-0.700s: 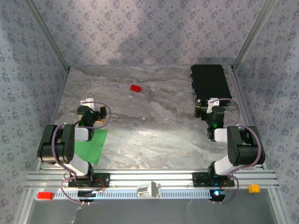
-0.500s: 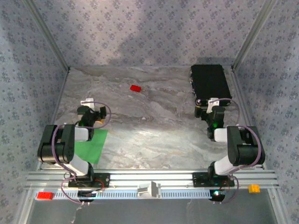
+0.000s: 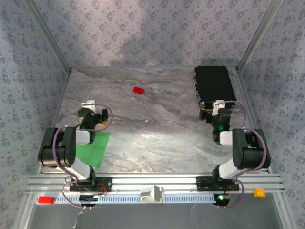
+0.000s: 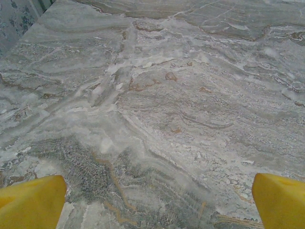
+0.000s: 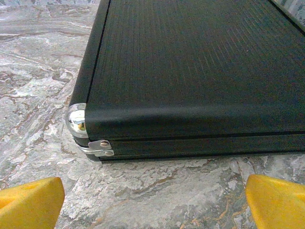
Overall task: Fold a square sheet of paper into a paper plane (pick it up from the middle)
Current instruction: Move the square sheet of paper to the center of the table.
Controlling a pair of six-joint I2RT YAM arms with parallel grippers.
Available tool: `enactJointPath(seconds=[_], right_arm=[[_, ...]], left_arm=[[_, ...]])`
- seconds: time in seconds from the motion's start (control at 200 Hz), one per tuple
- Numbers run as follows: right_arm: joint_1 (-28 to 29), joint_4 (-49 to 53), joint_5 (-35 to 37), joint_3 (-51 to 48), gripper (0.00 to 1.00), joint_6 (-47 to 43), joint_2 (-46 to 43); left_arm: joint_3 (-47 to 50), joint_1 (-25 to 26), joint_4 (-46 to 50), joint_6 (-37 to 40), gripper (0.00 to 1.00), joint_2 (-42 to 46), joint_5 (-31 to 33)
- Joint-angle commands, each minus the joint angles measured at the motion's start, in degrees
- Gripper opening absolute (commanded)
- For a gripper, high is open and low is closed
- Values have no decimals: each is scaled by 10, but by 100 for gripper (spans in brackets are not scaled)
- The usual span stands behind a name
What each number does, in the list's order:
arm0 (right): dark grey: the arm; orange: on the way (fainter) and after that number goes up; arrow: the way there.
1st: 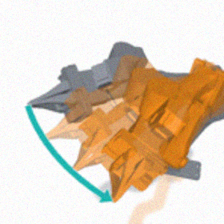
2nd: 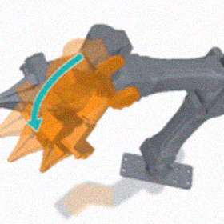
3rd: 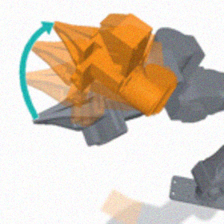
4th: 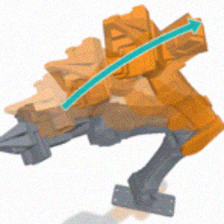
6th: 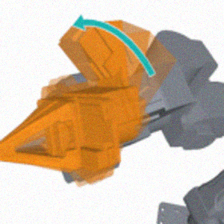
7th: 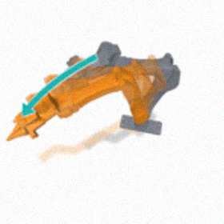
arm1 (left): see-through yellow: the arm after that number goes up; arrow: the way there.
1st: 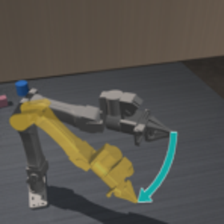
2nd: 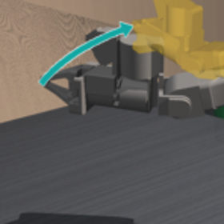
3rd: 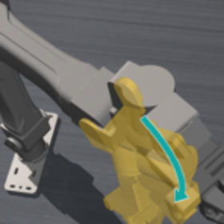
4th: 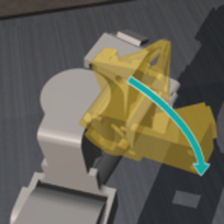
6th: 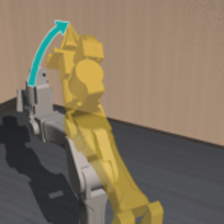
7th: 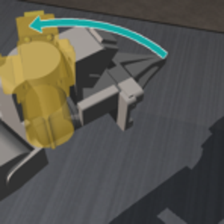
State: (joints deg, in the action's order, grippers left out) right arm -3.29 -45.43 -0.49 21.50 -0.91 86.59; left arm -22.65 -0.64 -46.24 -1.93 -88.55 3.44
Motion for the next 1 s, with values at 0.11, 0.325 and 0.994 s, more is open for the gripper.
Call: enactJointPath(seconds=[0.11,0.325,0.994], right_arm=[[4,-3,2,12,99,-3,7],[13,-6,17,9,99,-8,6],[70,319,96,86,99,57,-182]], left_arm=[[-13,-3,0,5,100,6,-12],[-11,-3,-2,6,100,7,-13],[-63,-3,357,-224,100,262,135]])
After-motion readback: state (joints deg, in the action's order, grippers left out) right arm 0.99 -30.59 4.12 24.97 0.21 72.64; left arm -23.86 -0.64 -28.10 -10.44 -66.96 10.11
